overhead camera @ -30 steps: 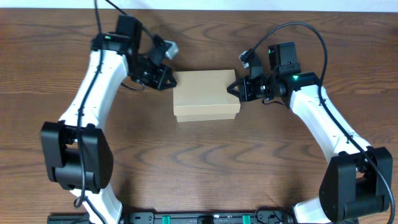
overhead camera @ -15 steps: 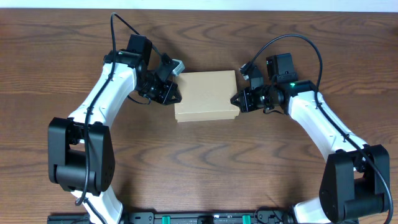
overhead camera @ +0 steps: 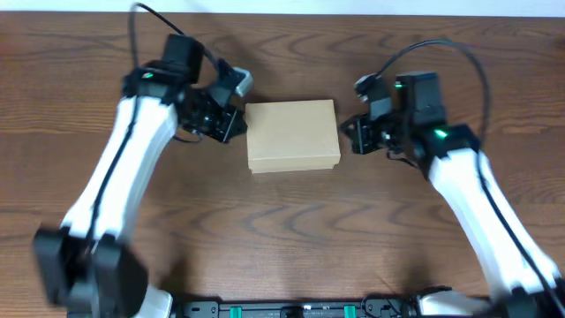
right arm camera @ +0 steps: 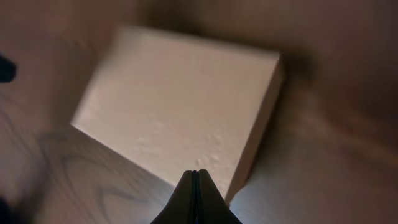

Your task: Pack container

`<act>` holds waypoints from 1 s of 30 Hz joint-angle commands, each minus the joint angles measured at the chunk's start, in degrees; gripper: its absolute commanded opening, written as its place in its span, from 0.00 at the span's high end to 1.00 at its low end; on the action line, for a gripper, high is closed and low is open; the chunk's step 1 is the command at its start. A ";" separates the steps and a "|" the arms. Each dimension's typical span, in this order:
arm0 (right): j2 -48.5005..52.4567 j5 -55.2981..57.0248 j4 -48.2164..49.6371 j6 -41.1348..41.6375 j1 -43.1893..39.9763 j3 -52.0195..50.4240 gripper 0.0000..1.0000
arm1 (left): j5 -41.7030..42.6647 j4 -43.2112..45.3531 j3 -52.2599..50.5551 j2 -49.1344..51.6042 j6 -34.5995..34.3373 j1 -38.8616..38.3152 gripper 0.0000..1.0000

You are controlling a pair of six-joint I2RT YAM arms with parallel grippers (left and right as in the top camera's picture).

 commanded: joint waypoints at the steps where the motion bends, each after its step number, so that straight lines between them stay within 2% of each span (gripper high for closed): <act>1: -9.31 6.58 -3.08 0.96 0.37 1.90 0.99 | -2.84 -3.48 1.57 -9.14 -0.66 0.09 0.94; 4: -15.78 9.88 -9.18 0.94 0.39 1.07 0.99 | -2.84 -6.60 -1.77 -16.17 -0.66 0.07 0.94; 7: -22.10 9.99 -13.07 0.74 0.39 -4.26 0.99 | -2.78 -5.97 -11.50 -24.70 -1.20 0.07 0.94; 12: -32.85 9.11 -10.25 3.43 0.39 -19.56 0.98 | -0.55 -0.33 -28.63 -37.07 -5.35 0.07 0.94; 16: -38.77 9.09 -5.99 9.42 0.39 -26.95 0.99 | -0.42 5.68 -36.94 -44.09 -9.20 0.07 0.94; 17: -39.71 9.11 -5.20 12.02 0.39 -28.20 0.92 | -0.44 6.62 -37.86 -45.16 -10.27 0.07 0.94; 18: -40.22 9.11 -5.01 14.53 0.39 -29.05 0.62 | -0.46 7.06 -38.36 -45.88 -10.84 0.09 0.91; 19: -40.41 9.11 -5.03 17.27 0.39 -29.88 0.25 | -0.61 7.08 -38.45 -46.25 -11.28 0.07 0.75; 20: -40.41 9.22 -4.96 20.06 0.39 -30.86 0.01 | -0.90 7.08 -38.42 -46.31 -12.15 0.07 0.20; 21: -40.28 9.42 -4.87 21.79 0.39 -31.67 0.01 | -0.90 7.17 -38.42 -46.27 -13.09 0.09 0.05; 25: -39.21 9.55 -1.60 32.02 0.39 -34.82 0.01 | -1.51 6.19 -38.42 -46.07 -16.28 0.09 0.04; 30: -37.40 9.57 -4.33 32.28 0.39 -35.52 0.01 | -1.55 6.10 -38.42 -46.07 -16.28 0.09 0.05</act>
